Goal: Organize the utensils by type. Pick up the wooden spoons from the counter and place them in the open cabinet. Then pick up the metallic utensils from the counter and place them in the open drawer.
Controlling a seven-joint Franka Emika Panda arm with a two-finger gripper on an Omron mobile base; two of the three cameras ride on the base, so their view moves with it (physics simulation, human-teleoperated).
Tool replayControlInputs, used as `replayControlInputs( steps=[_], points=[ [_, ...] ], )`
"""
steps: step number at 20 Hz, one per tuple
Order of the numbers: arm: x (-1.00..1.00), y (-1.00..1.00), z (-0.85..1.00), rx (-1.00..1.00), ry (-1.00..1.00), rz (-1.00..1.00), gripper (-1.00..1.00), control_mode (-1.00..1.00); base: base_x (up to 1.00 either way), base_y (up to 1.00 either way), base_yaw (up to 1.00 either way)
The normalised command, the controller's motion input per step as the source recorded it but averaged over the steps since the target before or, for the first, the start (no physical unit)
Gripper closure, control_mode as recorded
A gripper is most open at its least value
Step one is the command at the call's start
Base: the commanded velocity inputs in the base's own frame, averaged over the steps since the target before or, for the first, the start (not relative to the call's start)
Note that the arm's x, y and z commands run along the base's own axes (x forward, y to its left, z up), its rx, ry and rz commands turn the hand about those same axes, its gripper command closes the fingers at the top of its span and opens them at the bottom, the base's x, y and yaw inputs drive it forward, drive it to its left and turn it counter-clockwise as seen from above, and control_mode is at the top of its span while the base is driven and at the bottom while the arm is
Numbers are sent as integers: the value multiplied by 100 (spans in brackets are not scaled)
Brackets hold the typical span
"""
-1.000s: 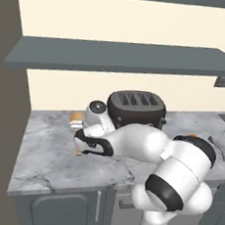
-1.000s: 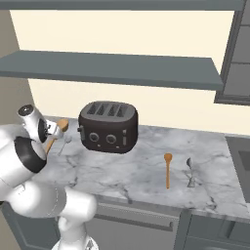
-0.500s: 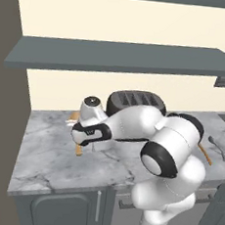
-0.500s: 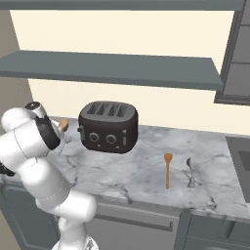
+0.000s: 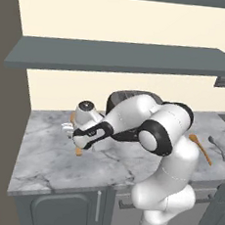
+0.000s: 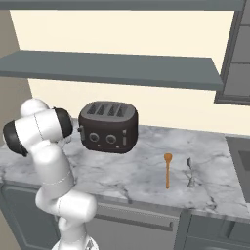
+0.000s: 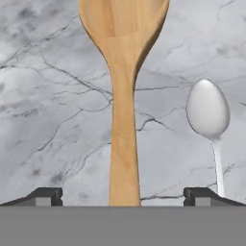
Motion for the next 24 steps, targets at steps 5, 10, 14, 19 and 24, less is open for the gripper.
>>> replayControlInputs(
  steps=[5, 10, 14, 19, 24],
  points=[
    [33, 9, -23, 0, 0, 0, -100, -100, 0, 0, 0],
    [26, 6, -26, 0, 5, 0, -100, -100, 0, 0, 0],
    [23, 8, -31, 0, 10, 0, -100, -100, 0, 0, 0],
    [10, 7, -17, 0, 13, 0, 100, -100, 0, 0, 0],
    [-8, -7, 6, 0, 6, 4, 100, -100, 0, 0, 0]
  ],
)
